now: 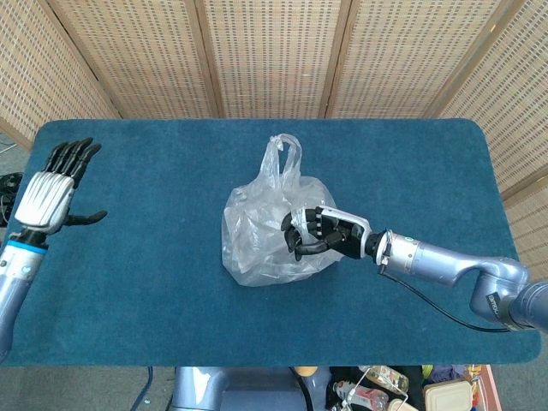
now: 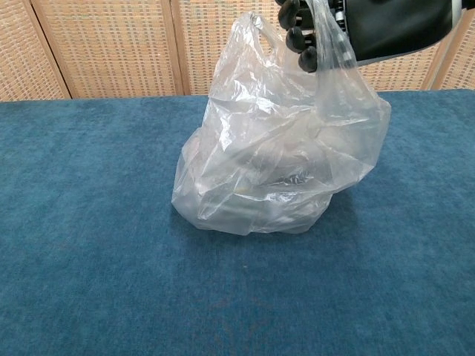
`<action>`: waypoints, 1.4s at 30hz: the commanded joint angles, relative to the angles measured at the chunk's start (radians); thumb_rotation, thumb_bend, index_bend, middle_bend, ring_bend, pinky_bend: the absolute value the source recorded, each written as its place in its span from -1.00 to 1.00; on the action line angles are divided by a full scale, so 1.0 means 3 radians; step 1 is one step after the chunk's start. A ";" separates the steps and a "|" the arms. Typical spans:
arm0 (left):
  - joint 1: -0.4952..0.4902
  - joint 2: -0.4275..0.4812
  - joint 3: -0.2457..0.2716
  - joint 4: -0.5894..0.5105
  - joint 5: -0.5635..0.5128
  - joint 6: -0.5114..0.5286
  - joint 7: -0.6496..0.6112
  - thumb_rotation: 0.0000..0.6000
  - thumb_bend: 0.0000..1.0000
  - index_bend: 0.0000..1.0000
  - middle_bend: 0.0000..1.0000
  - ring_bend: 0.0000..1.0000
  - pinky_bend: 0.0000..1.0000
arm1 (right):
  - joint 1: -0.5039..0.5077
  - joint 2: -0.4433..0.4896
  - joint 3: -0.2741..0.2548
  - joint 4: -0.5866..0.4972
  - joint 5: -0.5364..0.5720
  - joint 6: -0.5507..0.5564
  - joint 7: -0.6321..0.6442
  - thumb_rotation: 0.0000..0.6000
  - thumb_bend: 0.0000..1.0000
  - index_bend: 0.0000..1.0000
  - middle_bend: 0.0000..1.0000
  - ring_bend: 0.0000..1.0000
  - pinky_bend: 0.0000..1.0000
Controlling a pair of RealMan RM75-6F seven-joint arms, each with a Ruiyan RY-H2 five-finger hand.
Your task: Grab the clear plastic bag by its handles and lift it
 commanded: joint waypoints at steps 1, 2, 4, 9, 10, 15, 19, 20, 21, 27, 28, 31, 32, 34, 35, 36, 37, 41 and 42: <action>-0.0535 -0.0269 -0.0157 0.0484 0.0218 -0.0254 0.0001 1.00 -0.67 -1.00 -1.00 -1.00 -1.00 | -0.0002 0.0019 -0.0024 -0.0017 -0.0002 0.0005 -0.0035 1.00 -1.00 -0.13 0.12 -0.01 0.01; -0.0626 -0.0341 -0.0160 0.0579 0.0269 -0.0257 0.0004 1.00 -0.64 -1.00 -1.00 -1.00 -1.00 | -0.0003 0.0022 -0.0034 -0.0019 -0.0004 0.0005 -0.0045 1.00 -1.00 -0.13 0.12 -0.01 0.01; -0.0799 -0.0467 -0.0157 0.0734 0.0394 -0.0249 0.0035 1.00 -0.59 -0.99 -1.00 -1.00 -1.00 | -0.0006 0.0022 -0.0054 -0.0014 -0.0007 0.0001 -0.0058 1.00 -1.00 -0.13 0.12 -0.01 0.01; -0.1221 -0.0835 -0.0118 0.1186 0.0672 -0.0194 0.0004 1.00 -0.53 -0.91 -1.00 -1.00 -1.00 | -0.0018 -0.0004 -0.0079 0.0041 0.0007 0.0021 -0.0044 1.00 -1.00 -0.13 0.12 -0.01 0.01; -0.1294 -0.0910 -0.0099 0.1301 0.0723 -0.0168 -0.0028 1.00 -0.53 -0.88 -1.00 -1.00 -1.00 | -0.0019 -0.0011 -0.0082 0.0059 0.0012 0.0027 -0.0039 1.00 -1.00 -0.13 0.12 -0.01 0.01; -0.1630 -0.1232 0.0020 0.1787 0.0888 -0.0188 -0.0153 1.00 -0.52 -0.78 -1.00 -1.00 -0.99 | -0.0025 -0.0037 -0.0092 0.0135 0.0031 0.0055 0.0002 1.00 -1.00 -0.13 0.12 -0.01 0.01; -0.1829 -0.1431 0.0093 0.1999 0.0945 -0.0250 -0.0205 1.00 -0.48 -0.76 -1.00 -1.00 -0.98 | -0.0036 -0.0065 -0.0098 0.0196 0.0047 0.0076 0.0044 1.00 -1.00 -0.13 0.12 -0.01 0.01; -0.1855 -0.1456 0.0100 0.2022 0.0951 -0.0262 -0.0206 1.00 -0.47 -0.76 -1.00 -1.00 -0.98 | -0.0036 -0.0069 -0.0100 0.0203 0.0048 0.0075 0.0051 1.00 -1.00 -0.13 0.12 -0.01 0.01; -0.1923 -0.1522 0.0115 0.2099 0.0963 -0.0283 -0.0203 1.00 -0.46 -0.76 -1.00 -1.00 -0.98 | -0.0036 -0.0080 -0.0102 0.0223 0.0052 0.0077 0.0068 1.00 -1.00 -0.13 0.12 -0.01 0.01; -0.2180 -0.1855 0.0161 0.2480 0.0953 -0.0308 -0.0163 1.00 -0.38 -0.76 -1.00 -1.00 -0.98 | -0.0034 -0.0097 -0.0114 0.0300 0.0040 0.0124 0.0131 1.00 -1.00 -0.13 0.12 -0.01 0.01; -0.2202 -0.1897 0.0157 0.2512 0.0929 -0.0326 -0.0179 1.00 -0.36 -0.75 -1.00 -1.00 -0.98 | -0.0033 -0.0095 -0.0115 0.0307 0.0041 0.0128 0.0136 1.00 -1.00 -0.13 0.12 -0.01 0.01; -0.2283 -0.2019 0.0149 0.2623 0.0861 -0.0416 -0.0198 1.00 -0.32 -0.72 -1.00 -1.00 -0.98 | -0.0026 -0.0091 -0.0119 0.0331 0.0039 0.0135 0.0153 1.00 -1.00 -0.13 0.12 -0.01 0.01; -0.2311 -0.2053 0.0156 0.2658 0.0851 -0.0440 -0.0199 1.00 -0.31 -0.69 -1.00 -1.00 -0.98 | -0.0023 -0.0089 -0.0120 0.0338 0.0037 0.0138 0.0156 1.00 -1.00 -0.13 0.12 -0.01 0.01; -0.2374 -0.2122 0.0195 0.2753 0.0858 -0.0475 -0.0163 1.00 -0.30 -0.61 -1.00 -1.00 -0.98 | -0.0024 -0.0088 -0.0123 0.0353 0.0035 0.0154 0.0168 1.00 -1.00 -0.13 0.12 -0.01 0.02; -0.2402 -0.2155 0.0215 0.2799 0.0860 -0.0480 -0.0147 1.00 -0.28 -0.54 -1.00 -1.00 -0.98 | -0.0025 -0.0086 -0.0124 0.0364 0.0034 0.0165 0.0176 1.00 -1.00 -0.13 0.12 -0.01 0.01; -0.2413 -0.2167 0.0220 0.2813 0.0860 -0.0480 -0.0143 1.00 -0.27 -0.48 -1.00 -1.00 -0.98 | -0.0026 -0.0086 -0.0125 0.0367 0.0034 0.0168 0.0178 1.00 -1.00 -0.13 0.12 -0.01 0.02; -0.2436 -0.2195 0.0222 0.2839 0.0854 -0.0479 -0.0135 1.00 -0.23 -0.34 -1.00 -1.00 -0.98 | -0.0028 -0.0083 -0.0126 0.0378 0.0039 0.0172 0.0181 1.00 -1.00 -0.13 0.12 -0.01 0.01; -0.2502 -0.2300 0.0190 0.2953 0.0766 -0.0484 -0.0122 1.00 -0.06 0.14 -1.00 -1.00 -0.98 | -0.0037 -0.0068 -0.0135 0.0392 0.0043 0.0191 0.0183 1.00 -1.00 -0.12 0.12 -0.01 0.01; -0.2510 -0.2320 0.0184 0.2977 0.0738 -0.0476 -0.0125 1.00 -0.04 0.20 -1.00 -1.00 -0.98 | -0.0036 -0.0062 -0.0138 0.0394 0.0042 0.0192 0.0183 1.00 -1.00 -0.12 0.12 -0.01 0.01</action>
